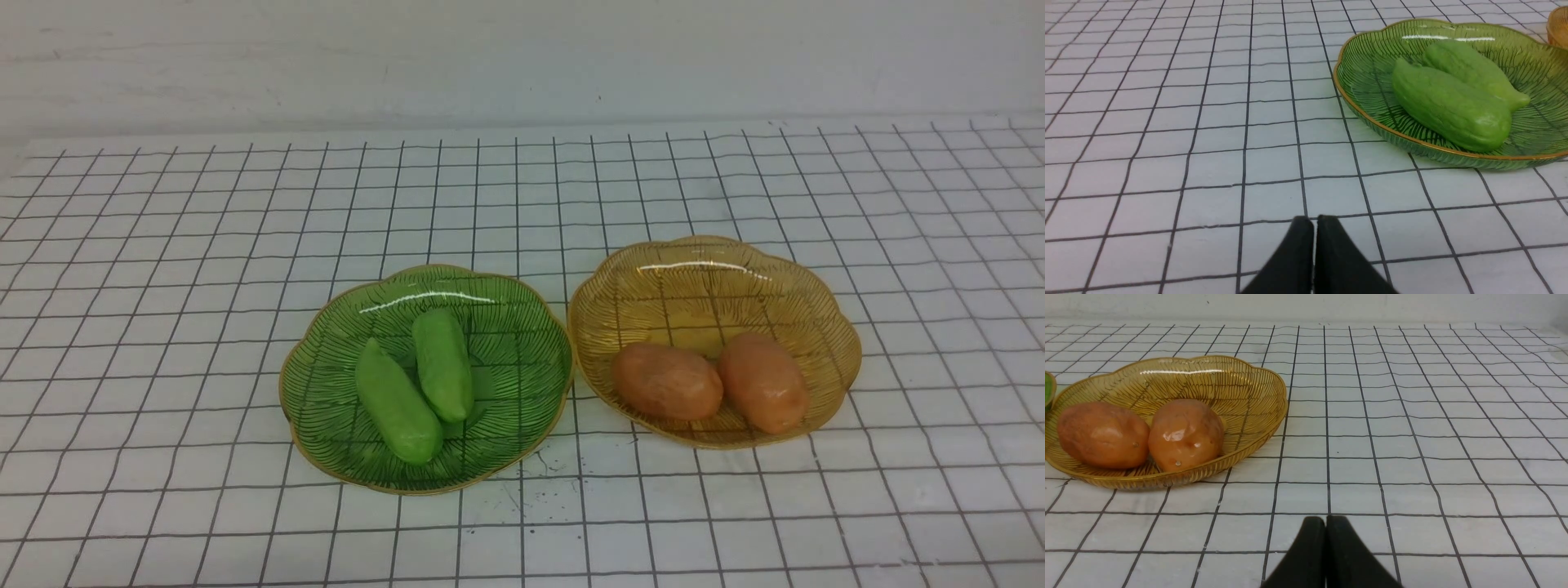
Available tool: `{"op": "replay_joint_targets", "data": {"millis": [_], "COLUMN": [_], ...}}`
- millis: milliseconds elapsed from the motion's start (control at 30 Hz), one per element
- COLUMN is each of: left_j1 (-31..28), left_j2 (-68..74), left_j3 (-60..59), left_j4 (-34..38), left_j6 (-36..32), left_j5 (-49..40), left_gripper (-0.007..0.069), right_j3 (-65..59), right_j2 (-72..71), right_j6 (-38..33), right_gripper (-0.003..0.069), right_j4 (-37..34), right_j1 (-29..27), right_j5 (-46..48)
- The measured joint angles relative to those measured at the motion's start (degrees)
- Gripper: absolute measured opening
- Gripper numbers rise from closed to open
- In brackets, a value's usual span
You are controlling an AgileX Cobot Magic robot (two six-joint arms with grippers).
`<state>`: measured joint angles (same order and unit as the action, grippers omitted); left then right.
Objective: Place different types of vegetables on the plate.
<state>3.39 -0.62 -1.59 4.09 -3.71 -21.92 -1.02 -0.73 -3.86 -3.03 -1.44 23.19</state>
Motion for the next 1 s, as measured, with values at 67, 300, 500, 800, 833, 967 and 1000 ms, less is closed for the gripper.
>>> {"op": "replay_joint_targets", "data": {"millis": [67,300,500,800,833,967,1000], "left_j1": [0.3,0.5,0.6,0.6,0.6,0.6,0.6], "left_j2": [0.0,0.0,0.0,0.0,0.0,0.0,0.0], "left_j3": [0.0,0.0,0.0,0.0,0.0,0.0,0.0], "left_j4": [0.0,-0.1,-0.1,-0.1,-0.1,-0.1,-0.1], "left_j6": [0.0,0.0,0.0,0.0,0.0,0.0,0.0], "left_j5": [0.0,-0.1,-0.1,-0.1,-0.1,-0.1,-0.1], "left_gripper": [-0.0008,-0.0008,-0.0008,-0.0008,-0.0008,-0.0008,-0.0008], "right_j3": [0.0,0.0,0.0,0.0,0.0,0.0,0.0], "right_j2": [0.0,0.0,0.0,0.0,0.0,0.0,0.0], "right_j6": [0.0,0.0,0.0,0.0,0.0,0.0,0.0], "right_gripper": [-0.0005,-0.0005,-0.0005,-0.0005,-0.0005,-0.0005,-0.0005], "right_j4": [0.0,0.0,0.0,0.0,0.0,0.0,0.0], "right_j1": [0.0,0.0,0.0,0.0,0.0,0.0,0.0], "right_j5": [0.0,0.0,0.0,0.0,0.0,0.0,0.0]}}
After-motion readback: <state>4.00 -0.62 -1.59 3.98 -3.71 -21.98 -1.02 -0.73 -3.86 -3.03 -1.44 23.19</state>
